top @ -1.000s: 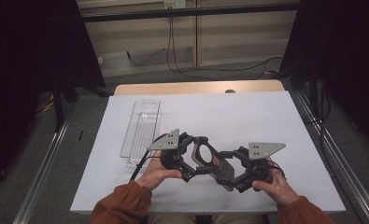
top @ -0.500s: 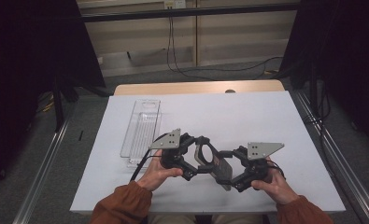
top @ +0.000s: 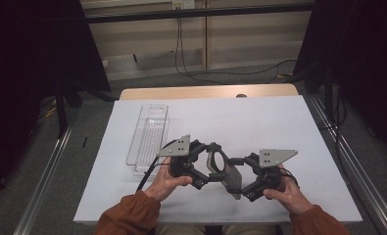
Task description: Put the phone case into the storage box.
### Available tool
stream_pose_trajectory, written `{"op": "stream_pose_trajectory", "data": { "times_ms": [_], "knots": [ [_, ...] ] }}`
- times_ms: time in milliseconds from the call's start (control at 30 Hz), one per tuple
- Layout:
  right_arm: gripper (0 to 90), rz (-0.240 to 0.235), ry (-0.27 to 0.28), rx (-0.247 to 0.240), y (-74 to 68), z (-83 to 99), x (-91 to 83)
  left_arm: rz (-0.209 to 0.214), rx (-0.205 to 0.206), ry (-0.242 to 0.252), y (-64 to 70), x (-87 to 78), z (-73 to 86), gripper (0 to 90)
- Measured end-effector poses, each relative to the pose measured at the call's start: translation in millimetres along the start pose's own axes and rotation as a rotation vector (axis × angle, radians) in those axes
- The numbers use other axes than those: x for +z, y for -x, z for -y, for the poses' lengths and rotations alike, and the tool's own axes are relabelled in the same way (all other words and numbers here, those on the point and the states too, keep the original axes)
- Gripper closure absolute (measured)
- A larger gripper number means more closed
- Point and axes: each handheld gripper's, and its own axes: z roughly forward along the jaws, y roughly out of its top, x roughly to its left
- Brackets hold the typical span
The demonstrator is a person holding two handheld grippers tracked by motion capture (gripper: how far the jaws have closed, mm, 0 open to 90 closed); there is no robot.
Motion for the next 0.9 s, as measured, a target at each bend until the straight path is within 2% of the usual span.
{"op": "stream_pose_trajectory", "data": {
  "times_ms": [100, 333, 433, 500, 600, 633, 700, 800, 900],
  "knots": [
    [10.9, 0.004, 0.001, 0.0, 0.0, 0.0, 0.0, -0.004, -0.01, 0.016, 1.0, 0.7, -0.2, 11.8],
    [9.8, 0.014, 0.001, 0.012, -0.5, 0.1, 0.9, -0.005, 0.004, 0.002, 0.7, 0.1, -0.9, 12.5],
    [8.8, 0.016, 0.008, 0.012, -0.5, -0.4, 0.9, -0.014, -0.002, 0.005, 0.3, -1.6, -1.4, 12.8],
    [8.4, 0.022, 0.007, 0.011, -0.5, -0.4, 0.3, -0.025, -0.011, 0.008, 0.0, -2.1, -1.5, 12.8],
    [8.1, 0.033, 0.015, 0.018, -0.3, -0.6, -1.3, -0.043, 0.001, -0.006, -0.8, -3.9, -2.4, 12.9],
    [7.9, 0.036, 0.017, 0.02, -0.1, -0.7, -2.1, -0.046, -0.009, 0.001, -0.2, -4.3, -2.7, 12.9],
    [7.0, 0.051, 0.025, 0.027, 0.4, -0.8, -4.0, -0.066, -0.011, 0.011, -0.4, -5.1, -3.3, 12.9],
    [3.6, 0.071, 0.034, 0.03, 1.9, -0.8, -6.9, -0.087, -0.001, 0.0, -1.4, -8.1, -4.6, 12.9],
    [3.3, 0.084, 0.044, 0.037, 3.1, -1.0, -8.9, -0.112, -0.007, 0.0, -1.4, -10.3, -4.9, 12.9]
  ]
}}
